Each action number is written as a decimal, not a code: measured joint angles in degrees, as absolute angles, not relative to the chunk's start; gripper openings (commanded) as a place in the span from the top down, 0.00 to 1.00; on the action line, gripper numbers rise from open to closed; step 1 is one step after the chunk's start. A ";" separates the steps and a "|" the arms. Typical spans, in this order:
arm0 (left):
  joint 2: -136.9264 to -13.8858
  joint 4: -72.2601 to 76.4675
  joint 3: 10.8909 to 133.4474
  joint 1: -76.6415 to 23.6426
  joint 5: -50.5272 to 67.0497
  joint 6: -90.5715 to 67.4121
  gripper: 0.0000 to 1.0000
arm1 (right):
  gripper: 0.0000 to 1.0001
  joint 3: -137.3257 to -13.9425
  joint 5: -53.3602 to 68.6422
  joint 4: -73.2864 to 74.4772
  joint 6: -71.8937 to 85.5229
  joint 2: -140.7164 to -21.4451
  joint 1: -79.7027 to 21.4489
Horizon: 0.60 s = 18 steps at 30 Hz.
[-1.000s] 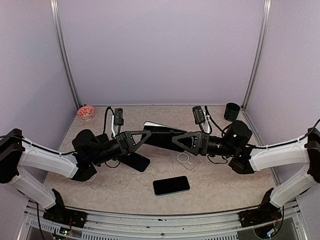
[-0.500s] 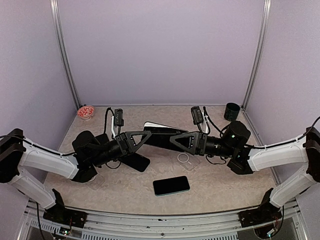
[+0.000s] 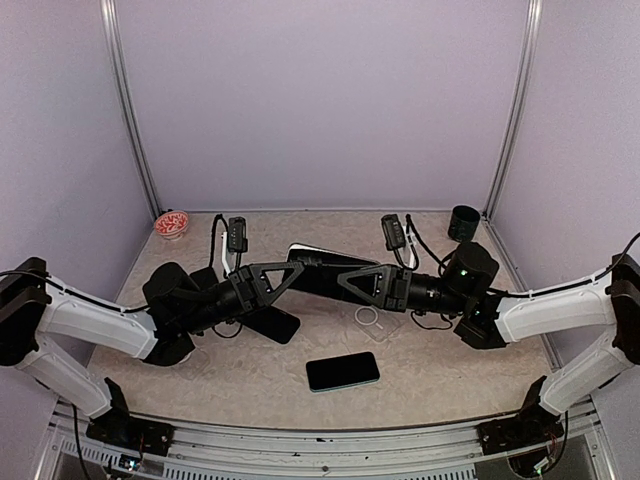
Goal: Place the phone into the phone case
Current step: Pass from the left arm to the right
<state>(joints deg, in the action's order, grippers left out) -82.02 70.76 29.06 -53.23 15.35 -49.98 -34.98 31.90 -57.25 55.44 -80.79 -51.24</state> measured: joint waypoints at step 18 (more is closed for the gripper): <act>-80.82 66.59 28.67 -52.29 12.01 -48.71 0.35 | 1.00 -34.81 32.23 -56.40 54.89 -80.75 -51.44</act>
<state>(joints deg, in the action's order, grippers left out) -80.82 66.59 28.67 -52.29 12.01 -48.71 -34.81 32.23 -56.40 54.89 -80.75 -51.44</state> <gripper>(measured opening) 0.562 0.056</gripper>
